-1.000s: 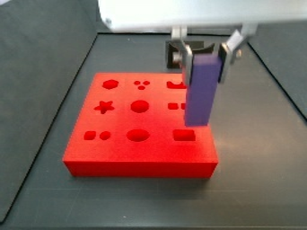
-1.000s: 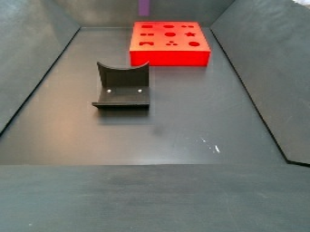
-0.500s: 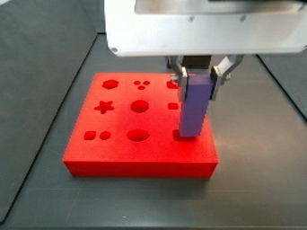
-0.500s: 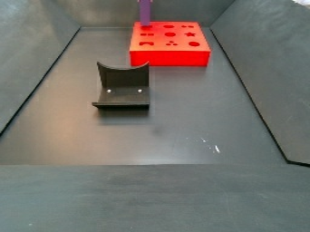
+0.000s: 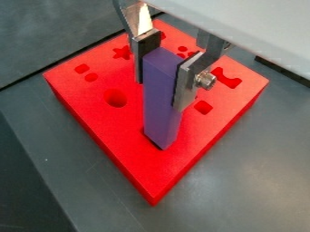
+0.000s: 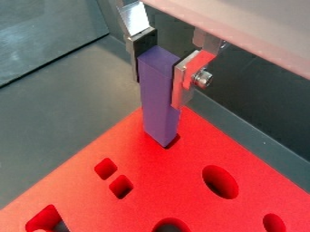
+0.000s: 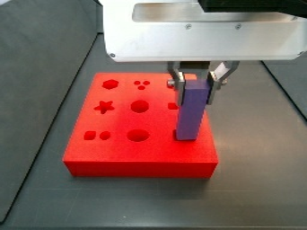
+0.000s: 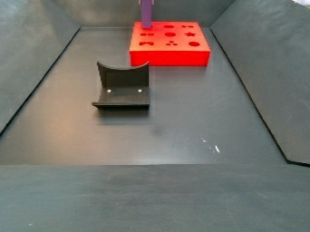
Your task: Insert the rectangle object.
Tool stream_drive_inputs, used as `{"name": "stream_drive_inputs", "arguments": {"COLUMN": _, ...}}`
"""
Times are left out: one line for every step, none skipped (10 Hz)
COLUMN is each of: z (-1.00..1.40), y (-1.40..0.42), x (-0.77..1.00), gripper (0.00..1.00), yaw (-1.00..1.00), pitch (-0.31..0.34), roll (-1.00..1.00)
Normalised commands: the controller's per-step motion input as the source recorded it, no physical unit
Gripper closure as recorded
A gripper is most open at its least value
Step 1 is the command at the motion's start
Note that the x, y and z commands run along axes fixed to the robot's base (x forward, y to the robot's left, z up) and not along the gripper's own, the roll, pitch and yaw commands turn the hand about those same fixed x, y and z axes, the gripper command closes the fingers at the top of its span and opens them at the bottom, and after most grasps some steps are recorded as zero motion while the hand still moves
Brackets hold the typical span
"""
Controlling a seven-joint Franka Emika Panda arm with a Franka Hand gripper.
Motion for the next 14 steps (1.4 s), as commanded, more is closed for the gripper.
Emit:
{"name": "stream_drive_inputs", "arguments": {"z": -0.11, "y": 0.00, "x": -0.09, "gripper": 1.00, "yaw": -0.04, "pitch": 0.000, "roll": -0.02}}
{"name": "stream_drive_inputs", "arguments": {"z": -0.09, "y": 0.00, "x": -0.10, "gripper": 1.00, "yaw": -0.06, "pitch": 0.000, "roll": -0.02}}
{"name": "stream_drive_inputs", "arguments": {"z": -0.09, "y": 0.00, "x": -0.05, "gripper": 1.00, "yaw": -0.04, "pitch": 0.000, "roll": -0.03}}
{"name": "stream_drive_inputs", "arguments": {"z": -0.15, "y": -0.05, "x": 0.04, "gripper": 1.00, "yaw": 0.00, "pitch": -0.026, "roll": 0.00}}
{"name": "stream_drive_inputs", "arguments": {"z": -0.29, "y": -0.03, "x": 0.21, "gripper": 1.00, "yaw": 0.00, "pitch": -0.066, "roll": 0.00}}
{"name": "stream_drive_inputs", "arguments": {"z": -0.43, "y": 0.00, "x": 0.36, "gripper": 1.00, "yaw": 0.00, "pitch": -0.016, "roll": 0.03}}
{"name": "stream_drive_inputs", "arguments": {"z": -0.45, "y": 0.00, "x": 0.34, "gripper": 1.00, "yaw": 0.00, "pitch": -0.011, "roll": 0.03}}
{"name": "stream_drive_inputs", "arguments": {"z": -0.44, "y": 0.00, "x": 0.25, "gripper": 1.00, "yaw": 0.00, "pitch": -0.007, "roll": 0.04}}
{"name": "stream_drive_inputs", "arguments": {"z": -0.39, "y": 0.00, "x": 0.06, "gripper": 1.00, "yaw": 0.00, "pitch": -0.010, "roll": 0.05}}
{"name": "stream_drive_inputs", "arguments": {"z": -0.40, "y": 0.00, "x": 0.00, "gripper": 1.00, "yaw": 0.00, "pitch": -0.023, "roll": 0.08}}
{"name": "stream_drive_inputs", "arguments": {"z": -0.39, "y": 0.00, "x": -0.03, "gripper": 1.00, "yaw": 0.00, "pitch": -0.031, "roll": 0.07}}
{"name": "stream_drive_inputs", "arguments": {"z": -0.34, "y": 0.00, "x": -0.13, "gripper": 1.00, "yaw": 0.00, "pitch": -0.043, "roll": 0.06}}
{"name": "stream_drive_inputs", "arguments": {"z": -0.28, "y": 0.00, "x": -0.14, "gripper": 1.00, "yaw": 0.00, "pitch": -0.036, "roll": 0.03}}
{"name": "stream_drive_inputs", "arguments": {"z": 0.00, "y": 0.00, "x": 0.00, "gripper": 1.00, "yaw": 0.00, "pitch": 0.000, "roll": 0.00}}
